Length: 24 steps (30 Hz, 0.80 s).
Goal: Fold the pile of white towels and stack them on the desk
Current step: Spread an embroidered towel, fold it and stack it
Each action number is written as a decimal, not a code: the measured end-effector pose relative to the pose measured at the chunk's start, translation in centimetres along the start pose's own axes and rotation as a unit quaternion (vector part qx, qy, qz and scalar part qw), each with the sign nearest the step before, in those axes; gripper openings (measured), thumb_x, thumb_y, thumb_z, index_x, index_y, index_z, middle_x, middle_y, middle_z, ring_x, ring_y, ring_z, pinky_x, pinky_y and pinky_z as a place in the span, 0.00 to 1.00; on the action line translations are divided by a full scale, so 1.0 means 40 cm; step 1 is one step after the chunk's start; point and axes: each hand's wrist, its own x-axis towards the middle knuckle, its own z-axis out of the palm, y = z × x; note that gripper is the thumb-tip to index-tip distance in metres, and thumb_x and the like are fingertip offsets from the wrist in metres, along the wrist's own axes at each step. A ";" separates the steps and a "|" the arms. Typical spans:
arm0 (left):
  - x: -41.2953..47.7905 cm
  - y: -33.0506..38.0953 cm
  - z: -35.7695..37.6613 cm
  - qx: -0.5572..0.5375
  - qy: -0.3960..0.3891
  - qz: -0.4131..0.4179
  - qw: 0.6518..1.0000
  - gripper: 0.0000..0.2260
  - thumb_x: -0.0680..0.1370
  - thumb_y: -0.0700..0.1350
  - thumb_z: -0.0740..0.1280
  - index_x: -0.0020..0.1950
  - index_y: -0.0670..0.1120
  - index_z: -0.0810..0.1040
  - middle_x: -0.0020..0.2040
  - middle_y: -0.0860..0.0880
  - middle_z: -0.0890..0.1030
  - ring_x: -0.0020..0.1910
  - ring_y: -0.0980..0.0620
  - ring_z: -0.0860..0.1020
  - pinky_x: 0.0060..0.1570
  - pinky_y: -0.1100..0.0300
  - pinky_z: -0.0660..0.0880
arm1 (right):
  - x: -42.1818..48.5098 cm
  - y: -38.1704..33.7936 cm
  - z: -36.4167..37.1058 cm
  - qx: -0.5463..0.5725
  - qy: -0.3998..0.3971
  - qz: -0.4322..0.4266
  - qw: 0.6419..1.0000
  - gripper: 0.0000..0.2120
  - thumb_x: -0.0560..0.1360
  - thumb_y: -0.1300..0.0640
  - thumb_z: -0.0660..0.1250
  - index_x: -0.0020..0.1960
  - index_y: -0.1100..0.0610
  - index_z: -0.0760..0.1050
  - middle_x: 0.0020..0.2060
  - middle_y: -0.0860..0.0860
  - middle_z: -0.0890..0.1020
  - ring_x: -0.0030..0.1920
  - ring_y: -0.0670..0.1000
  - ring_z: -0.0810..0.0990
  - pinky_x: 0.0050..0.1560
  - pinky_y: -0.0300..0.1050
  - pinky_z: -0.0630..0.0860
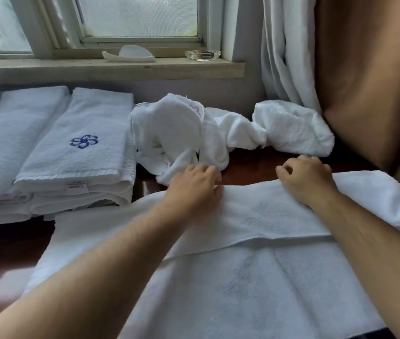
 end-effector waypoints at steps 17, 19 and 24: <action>0.177 0.253 0.123 -0.082 -0.074 -0.009 0.994 0.19 0.76 0.67 0.64 0.50 0.52 0.67 0.39 0.55 0.70 0.38 0.49 0.72 0.34 0.55 0.64 | -0.028 0.289 -0.046 -0.051 -0.198 0.228 0.952 0.29 0.82 0.37 0.44 0.82 0.43 0.51 0.82 0.51 0.49 0.81 0.61 0.44 0.77 0.65 0.48; 0.176 0.242 0.130 -0.043 -0.048 -0.026 0.998 0.22 0.74 0.71 0.61 0.51 0.52 0.68 0.39 0.54 0.71 0.39 0.48 0.72 0.36 0.54 0.67 | -0.025 0.266 -0.034 -0.043 -0.207 0.192 0.958 0.29 0.82 0.36 0.43 0.82 0.42 0.50 0.83 0.51 0.48 0.81 0.60 0.43 0.77 0.65 0.45; 0.177 0.155 0.085 0.013 -0.157 -0.045 0.987 0.29 0.70 0.76 0.60 0.46 0.51 0.78 0.42 0.55 0.77 0.42 0.50 0.76 0.35 0.57 0.68 | -0.016 0.215 -0.052 -0.084 -0.218 0.241 0.942 0.27 0.84 0.41 0.43 0.82 0.45 0.53 0.82 0.54 0.52 0.80 0.62 0.49 0.76 0.66 0.48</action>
